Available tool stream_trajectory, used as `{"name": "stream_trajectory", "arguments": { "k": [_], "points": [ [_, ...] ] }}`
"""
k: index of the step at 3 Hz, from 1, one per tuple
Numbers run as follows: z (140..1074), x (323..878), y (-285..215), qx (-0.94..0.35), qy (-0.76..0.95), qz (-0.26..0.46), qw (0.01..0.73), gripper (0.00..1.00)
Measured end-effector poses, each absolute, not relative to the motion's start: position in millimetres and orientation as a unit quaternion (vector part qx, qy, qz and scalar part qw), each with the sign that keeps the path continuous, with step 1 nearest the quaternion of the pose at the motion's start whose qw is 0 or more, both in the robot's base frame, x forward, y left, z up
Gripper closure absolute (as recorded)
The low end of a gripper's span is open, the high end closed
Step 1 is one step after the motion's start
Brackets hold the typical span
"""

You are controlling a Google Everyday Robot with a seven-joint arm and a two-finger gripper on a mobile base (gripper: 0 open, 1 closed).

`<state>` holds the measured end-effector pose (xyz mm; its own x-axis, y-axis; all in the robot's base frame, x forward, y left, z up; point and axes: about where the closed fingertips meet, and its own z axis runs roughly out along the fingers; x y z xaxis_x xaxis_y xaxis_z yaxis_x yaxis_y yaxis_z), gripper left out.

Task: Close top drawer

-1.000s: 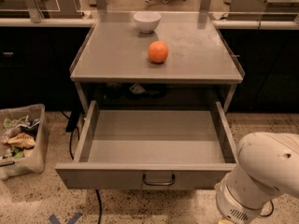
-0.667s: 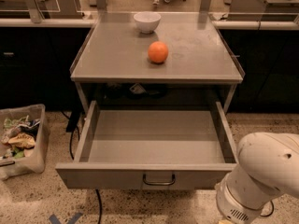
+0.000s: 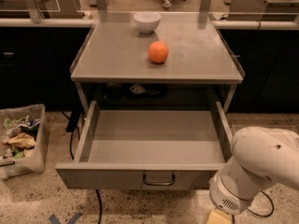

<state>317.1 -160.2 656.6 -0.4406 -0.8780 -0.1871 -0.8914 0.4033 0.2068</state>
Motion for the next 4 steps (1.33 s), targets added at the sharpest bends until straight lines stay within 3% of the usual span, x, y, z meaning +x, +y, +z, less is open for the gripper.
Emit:
{"name": "stream_trajectory", "arguments": {
  "k": [2,4],
  "points": [
    [650,374,-144,-0.505,0.852,0.133,0.038,0.0],
    [650,380,-142,-0.506,0.849,0.144,0.041,0.0]
  ]
}}
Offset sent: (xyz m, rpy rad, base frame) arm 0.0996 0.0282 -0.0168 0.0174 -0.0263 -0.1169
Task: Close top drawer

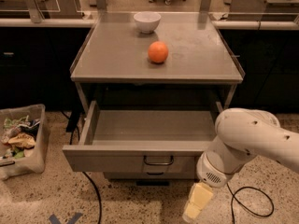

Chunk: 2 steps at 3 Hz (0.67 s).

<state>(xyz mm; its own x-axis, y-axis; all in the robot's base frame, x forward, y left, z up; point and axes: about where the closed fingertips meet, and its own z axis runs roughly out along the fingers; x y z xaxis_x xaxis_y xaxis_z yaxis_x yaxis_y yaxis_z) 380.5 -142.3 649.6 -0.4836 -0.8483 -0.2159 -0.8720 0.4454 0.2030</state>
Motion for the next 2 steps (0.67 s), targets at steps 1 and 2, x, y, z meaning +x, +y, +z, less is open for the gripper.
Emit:
{"name": "stream_trajectory", "arguments": {
  "k": [1,2],
  "points": [
    [651.0,410.5,-134.4,-0.516,0.836,0.179,0.056,0.0],
    [651.0,410.7,-134.4,-0.516,0.836,0.179,0.056,0.0]
  ]
}}
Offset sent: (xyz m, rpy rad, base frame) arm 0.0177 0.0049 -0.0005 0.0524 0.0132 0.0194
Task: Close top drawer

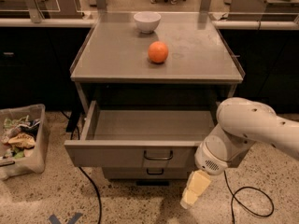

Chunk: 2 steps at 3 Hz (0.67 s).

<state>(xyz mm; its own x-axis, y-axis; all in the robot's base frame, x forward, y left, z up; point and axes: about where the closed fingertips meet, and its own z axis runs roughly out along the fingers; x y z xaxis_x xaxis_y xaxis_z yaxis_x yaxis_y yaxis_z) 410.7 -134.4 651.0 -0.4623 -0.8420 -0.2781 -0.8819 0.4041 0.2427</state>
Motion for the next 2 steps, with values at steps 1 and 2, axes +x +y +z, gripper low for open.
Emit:
{"name": "stream_trajectory", "arguments": {
  "k": [1,2],
  "points": [
    [658.1,450.2,-128.0,-0.502,0.84,0.188,0.079,0.0],
    [658.2,450.4,-128.0,-0.502,0.84,0.188,0.079,0.0]
  ]
}}
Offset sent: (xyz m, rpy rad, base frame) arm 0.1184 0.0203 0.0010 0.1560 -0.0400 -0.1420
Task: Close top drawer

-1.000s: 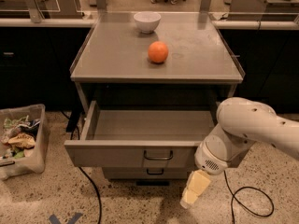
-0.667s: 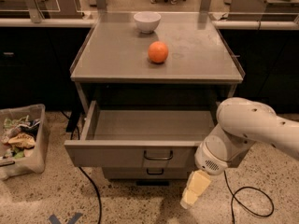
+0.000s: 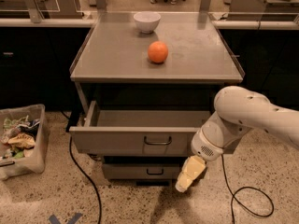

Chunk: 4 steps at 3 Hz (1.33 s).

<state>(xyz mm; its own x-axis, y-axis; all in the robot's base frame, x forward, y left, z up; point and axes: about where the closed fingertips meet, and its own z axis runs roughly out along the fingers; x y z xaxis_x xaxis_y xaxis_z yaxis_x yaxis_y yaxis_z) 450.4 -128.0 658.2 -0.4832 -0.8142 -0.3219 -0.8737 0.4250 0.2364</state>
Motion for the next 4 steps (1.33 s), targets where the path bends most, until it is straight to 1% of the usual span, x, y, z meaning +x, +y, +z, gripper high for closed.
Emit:
{"name": "stream_trajectory", "arguments": {
  "k": [1,2,3,4],
  "points": [
    [681,500,-135,-0.495,0.847,0.159,0.113,0.0],
    [681,500,-135,-0.495,0.847,0.159,0.113,0.0],
    [662,503,-125,-0.498,0.845,0.167,0.1,0.0],
    [632,550,-112,-0.476,0.855,0.172,0.112,0.0]
  ]
}}
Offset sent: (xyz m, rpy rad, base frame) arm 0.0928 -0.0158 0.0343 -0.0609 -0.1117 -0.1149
